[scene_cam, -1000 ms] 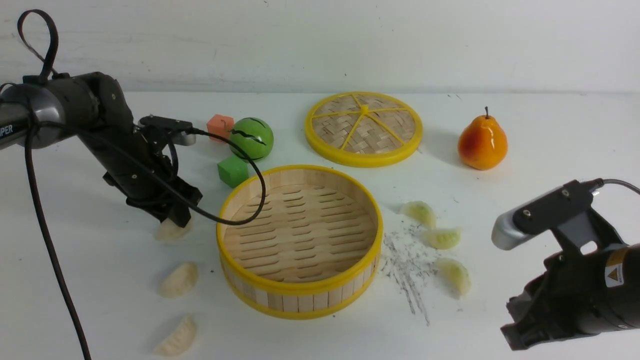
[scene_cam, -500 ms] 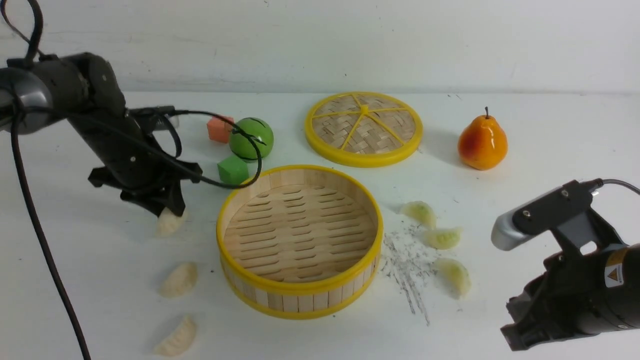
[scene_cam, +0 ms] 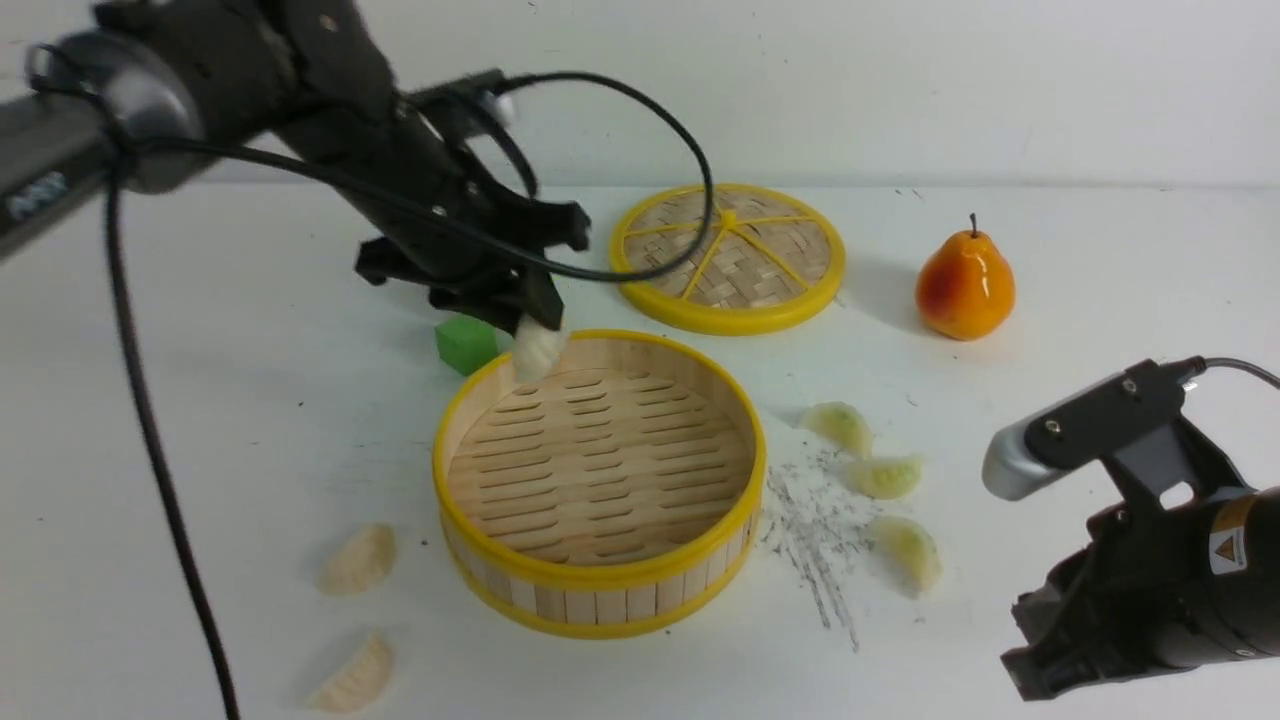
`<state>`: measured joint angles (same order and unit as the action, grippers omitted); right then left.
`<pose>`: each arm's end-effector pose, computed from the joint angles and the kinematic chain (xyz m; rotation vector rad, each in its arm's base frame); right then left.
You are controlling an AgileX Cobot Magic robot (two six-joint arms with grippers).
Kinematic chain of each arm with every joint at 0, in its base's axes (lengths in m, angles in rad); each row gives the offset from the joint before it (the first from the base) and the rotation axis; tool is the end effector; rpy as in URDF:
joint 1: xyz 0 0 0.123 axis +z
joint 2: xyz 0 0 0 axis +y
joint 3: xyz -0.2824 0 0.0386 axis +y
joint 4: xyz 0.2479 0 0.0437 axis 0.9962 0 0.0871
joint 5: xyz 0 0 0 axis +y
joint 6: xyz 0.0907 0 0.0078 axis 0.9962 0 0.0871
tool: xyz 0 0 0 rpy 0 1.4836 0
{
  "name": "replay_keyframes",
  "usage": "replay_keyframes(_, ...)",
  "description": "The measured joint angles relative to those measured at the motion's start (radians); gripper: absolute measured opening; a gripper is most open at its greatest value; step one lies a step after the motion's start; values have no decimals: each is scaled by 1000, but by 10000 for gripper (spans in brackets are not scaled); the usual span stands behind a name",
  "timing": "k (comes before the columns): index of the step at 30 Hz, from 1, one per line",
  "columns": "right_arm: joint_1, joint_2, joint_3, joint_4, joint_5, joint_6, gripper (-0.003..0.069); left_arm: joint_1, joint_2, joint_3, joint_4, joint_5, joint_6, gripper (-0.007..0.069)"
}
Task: Put the dumplings into the steamer on the white table.
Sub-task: 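Place the dumpling into the bamboo steamer basket with the left gripper, then reach for and grasp a dumpling on the table with the left gripper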
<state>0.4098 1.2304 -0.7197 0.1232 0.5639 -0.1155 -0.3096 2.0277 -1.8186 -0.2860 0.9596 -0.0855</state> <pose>0.2085 0.0971 0.2433 -0.5618 2.5070 0.2365 0.4258 -0.1583 0.2733 0.1575 2.6707 -0.4938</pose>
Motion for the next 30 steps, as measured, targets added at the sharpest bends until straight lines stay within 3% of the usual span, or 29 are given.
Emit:
replay_keyframes(6, 0, 0, 0, 4, 0, 0, 5, -37, 97, 0, 160, -50, -243, 173)
replay_keyframes(11, 0, 1, 0, 4, 1, 0, 6, -37, 139, 0, 198, -68, -340, 173)
replay_keyframes(15, 0, 1, 0, 8, 1, 0, 7, -39, 139, 0, 203, -68, -356, 187)
replay_keyframes(23, 0, 2, 0, 11, 0, 0, 13, -42, 131, -19, 205, -32, -340, 365)
replay_keyframes(27, 0, 2, 0, 11, 2, -3, 18, -42, 49, -31, 222, 30, -265, 380)
replay_keyframes(30, 0, 2, 0, 11, 3, -3, 20, -41, -70, -38, 305, 91, -201, 381)
